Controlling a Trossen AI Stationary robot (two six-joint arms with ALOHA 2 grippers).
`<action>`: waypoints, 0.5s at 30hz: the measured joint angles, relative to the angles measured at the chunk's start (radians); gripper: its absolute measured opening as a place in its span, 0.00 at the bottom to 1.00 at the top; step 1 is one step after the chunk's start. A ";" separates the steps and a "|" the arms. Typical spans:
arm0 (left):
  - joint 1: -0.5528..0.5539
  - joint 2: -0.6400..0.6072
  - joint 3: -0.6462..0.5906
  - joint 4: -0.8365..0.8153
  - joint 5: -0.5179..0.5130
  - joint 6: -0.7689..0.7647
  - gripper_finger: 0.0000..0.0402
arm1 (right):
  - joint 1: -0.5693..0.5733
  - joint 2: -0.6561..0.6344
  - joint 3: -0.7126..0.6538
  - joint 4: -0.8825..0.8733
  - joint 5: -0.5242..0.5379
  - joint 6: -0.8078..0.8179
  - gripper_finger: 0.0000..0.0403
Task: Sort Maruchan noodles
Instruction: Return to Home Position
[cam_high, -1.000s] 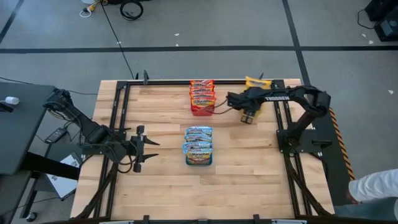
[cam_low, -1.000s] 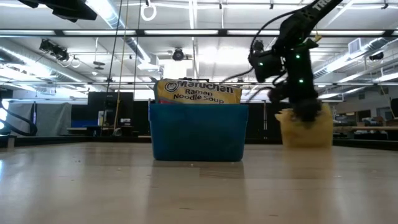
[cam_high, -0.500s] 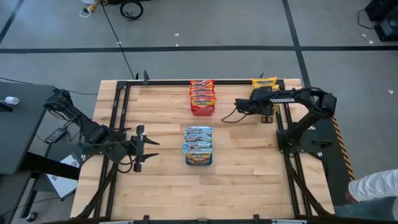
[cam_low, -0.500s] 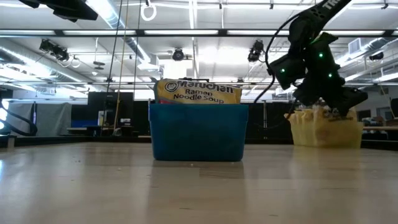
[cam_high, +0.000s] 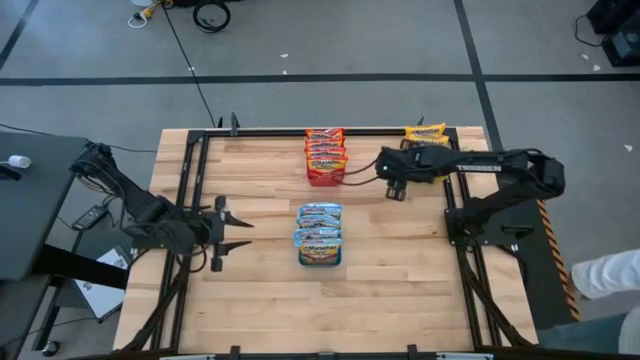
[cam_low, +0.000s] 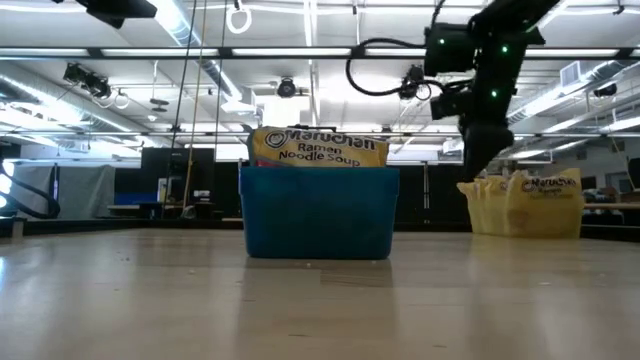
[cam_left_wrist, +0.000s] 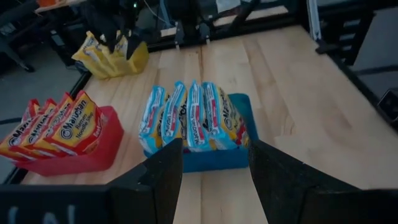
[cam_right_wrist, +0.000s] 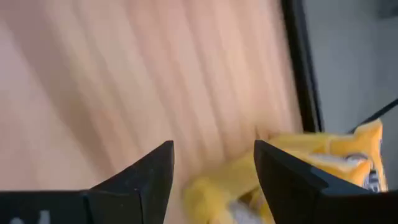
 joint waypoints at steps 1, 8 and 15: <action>0.000 -0.004 0.000 0.000 0.000 -0.007 0.47 | -0.012 -0.016 -0.027 0.051 -0.002 -0.009 0.56; 0.002 -0.001 0.000 0.027 -0.002 -0.045 0.47 | -0.138 -0.036 -0.195 0.109 -0.069 -0.016 0.55; 0.098 -0.009 0.000 0.059 -0.016 -0.058 0.44 | -0.134 -0.052 -0.175 0.091 0.004 -0.012 0.55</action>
